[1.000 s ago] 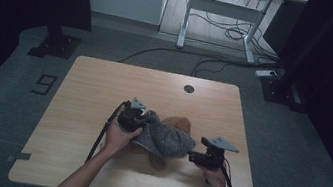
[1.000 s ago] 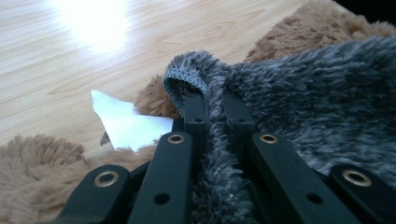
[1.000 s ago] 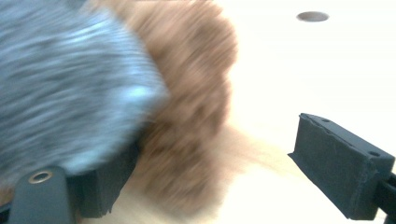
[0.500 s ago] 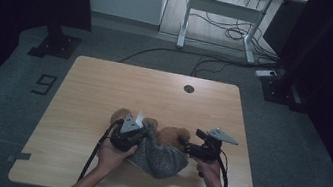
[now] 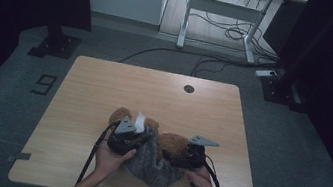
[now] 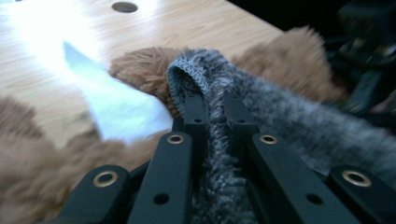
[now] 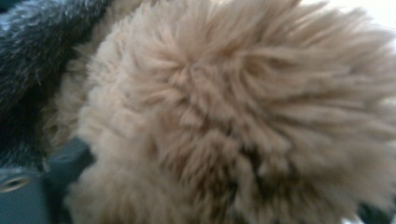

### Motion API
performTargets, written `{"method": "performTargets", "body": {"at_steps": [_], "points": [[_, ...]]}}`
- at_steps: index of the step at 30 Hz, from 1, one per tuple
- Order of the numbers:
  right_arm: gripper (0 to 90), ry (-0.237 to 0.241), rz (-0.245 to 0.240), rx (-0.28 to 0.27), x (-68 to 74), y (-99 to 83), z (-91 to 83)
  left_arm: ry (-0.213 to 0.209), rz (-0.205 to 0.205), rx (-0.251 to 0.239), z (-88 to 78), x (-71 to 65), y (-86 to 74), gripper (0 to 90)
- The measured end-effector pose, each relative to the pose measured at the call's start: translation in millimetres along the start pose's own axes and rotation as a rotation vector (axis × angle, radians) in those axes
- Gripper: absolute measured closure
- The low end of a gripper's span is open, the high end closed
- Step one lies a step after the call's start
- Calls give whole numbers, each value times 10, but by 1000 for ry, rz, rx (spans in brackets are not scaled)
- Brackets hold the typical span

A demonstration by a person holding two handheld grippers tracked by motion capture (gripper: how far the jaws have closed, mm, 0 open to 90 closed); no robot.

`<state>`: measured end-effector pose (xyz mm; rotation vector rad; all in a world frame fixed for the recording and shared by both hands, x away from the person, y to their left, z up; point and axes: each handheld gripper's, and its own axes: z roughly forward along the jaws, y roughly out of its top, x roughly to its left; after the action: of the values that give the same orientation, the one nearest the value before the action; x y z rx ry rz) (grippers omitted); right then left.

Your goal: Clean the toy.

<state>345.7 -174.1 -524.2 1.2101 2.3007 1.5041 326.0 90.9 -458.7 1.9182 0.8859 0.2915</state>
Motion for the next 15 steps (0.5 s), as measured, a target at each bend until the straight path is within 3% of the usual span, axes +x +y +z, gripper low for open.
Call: {"method": "performTargets", "body": {"at_steps": [2, 6, 9, 11, 13, 15], "points": [[160, -9, 2, -10, -1, -19, -2, -25, 5, -18, 29, -78, 120, 819], [267, -40, -23, -31, 35, -61, -19, -60, 70, -37, 204, -346, 451, 819], [336, -69, -62, -52, 85, -89, -34, -60, 102, 1, 465, -490, 631, 819], [367, -92, -100, -68, 132, -112, -46, -53, 94, 56, 675, -495, 630, 819], [385, -102, -121, -81, 151, -124, -51, -61, 75, 132, 874, -450, 532, 819], [402, -108, -129, -86, 134, -136, -45, -69, 47, 120, 937, -379, 425, 821]]}}
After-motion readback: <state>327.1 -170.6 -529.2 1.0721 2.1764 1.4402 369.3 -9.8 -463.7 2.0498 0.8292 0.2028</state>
